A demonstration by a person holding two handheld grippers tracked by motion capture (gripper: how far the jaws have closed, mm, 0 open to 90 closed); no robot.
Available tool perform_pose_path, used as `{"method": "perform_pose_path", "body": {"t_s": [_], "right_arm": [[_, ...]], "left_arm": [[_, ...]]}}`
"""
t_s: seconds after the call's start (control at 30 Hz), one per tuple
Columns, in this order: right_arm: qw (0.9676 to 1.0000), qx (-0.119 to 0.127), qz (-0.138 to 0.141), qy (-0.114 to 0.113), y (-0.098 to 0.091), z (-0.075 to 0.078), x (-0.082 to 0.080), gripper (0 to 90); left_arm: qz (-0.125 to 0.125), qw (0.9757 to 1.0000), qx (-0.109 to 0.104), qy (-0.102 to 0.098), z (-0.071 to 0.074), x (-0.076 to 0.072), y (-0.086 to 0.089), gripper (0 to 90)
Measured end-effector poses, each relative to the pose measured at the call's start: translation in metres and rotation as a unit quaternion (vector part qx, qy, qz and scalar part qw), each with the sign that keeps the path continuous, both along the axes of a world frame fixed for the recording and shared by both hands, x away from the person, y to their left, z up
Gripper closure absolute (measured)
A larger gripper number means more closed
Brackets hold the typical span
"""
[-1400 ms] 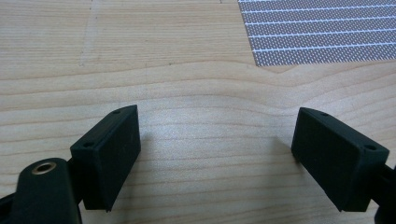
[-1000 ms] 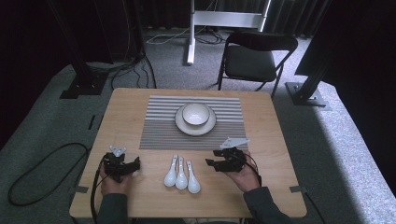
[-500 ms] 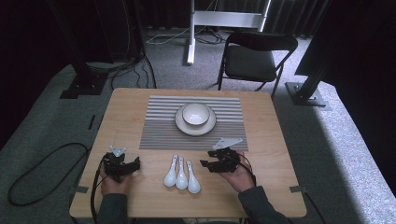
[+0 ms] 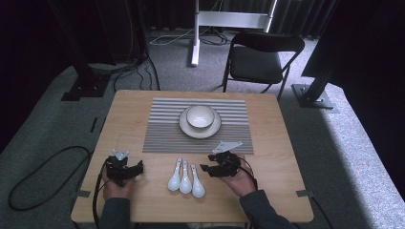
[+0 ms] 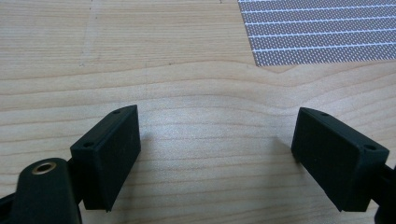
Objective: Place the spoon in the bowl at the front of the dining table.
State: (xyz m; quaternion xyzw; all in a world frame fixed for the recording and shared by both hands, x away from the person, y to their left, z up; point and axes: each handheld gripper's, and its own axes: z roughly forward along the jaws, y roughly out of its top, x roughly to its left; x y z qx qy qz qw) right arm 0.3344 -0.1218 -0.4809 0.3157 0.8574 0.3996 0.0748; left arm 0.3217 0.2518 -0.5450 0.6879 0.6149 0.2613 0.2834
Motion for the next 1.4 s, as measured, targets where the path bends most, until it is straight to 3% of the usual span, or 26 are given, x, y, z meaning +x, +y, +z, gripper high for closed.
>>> {"method": "perform_pose_path", "body": {"t_s": [1.4], "right_arm": [[0.9998,-0.009,0.010,0.016,0.018,-0.015,0.000,45.8]], "left_arm": [[0.000,1.0000,0.000,0.000,0.000,0.000,0.000,16.1]]}}
